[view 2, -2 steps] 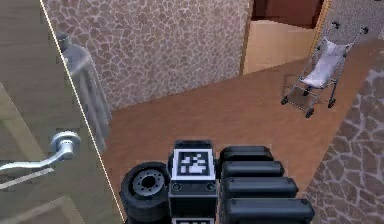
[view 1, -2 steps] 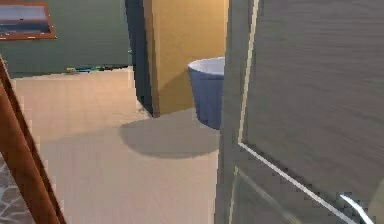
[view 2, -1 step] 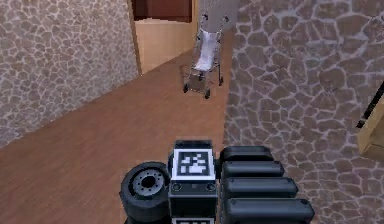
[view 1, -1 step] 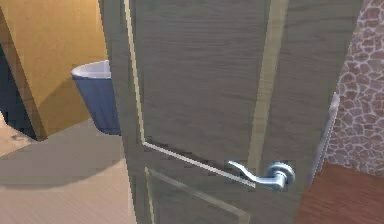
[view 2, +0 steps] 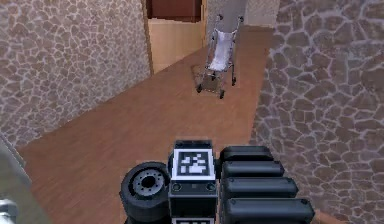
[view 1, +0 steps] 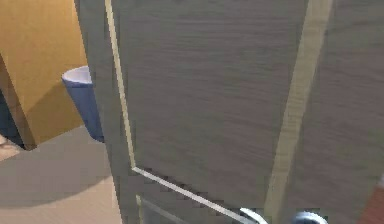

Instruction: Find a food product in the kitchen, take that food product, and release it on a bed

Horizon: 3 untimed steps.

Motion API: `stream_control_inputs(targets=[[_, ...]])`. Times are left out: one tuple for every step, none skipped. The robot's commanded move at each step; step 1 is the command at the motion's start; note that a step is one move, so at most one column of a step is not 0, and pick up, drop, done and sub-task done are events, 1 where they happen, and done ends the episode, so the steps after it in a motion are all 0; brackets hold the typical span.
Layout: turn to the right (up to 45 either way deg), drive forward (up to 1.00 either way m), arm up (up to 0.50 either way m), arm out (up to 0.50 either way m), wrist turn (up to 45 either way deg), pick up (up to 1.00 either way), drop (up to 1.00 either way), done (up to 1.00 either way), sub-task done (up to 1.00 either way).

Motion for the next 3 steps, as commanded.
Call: stream_control_inputs(targets=[[-45.0, 0.0, 0.0, 0.0, 0.0, 0.0, 0.0, 0.0, 0.0], [-9.0, 0.0, 0.0, 0.0, 0.0, 0.0, 0.0, 0.0, 0.0], [0.0, 1.0, 0.0, 0.0, 0.0, 0.0, 0.0, 0.0, 0.0]])
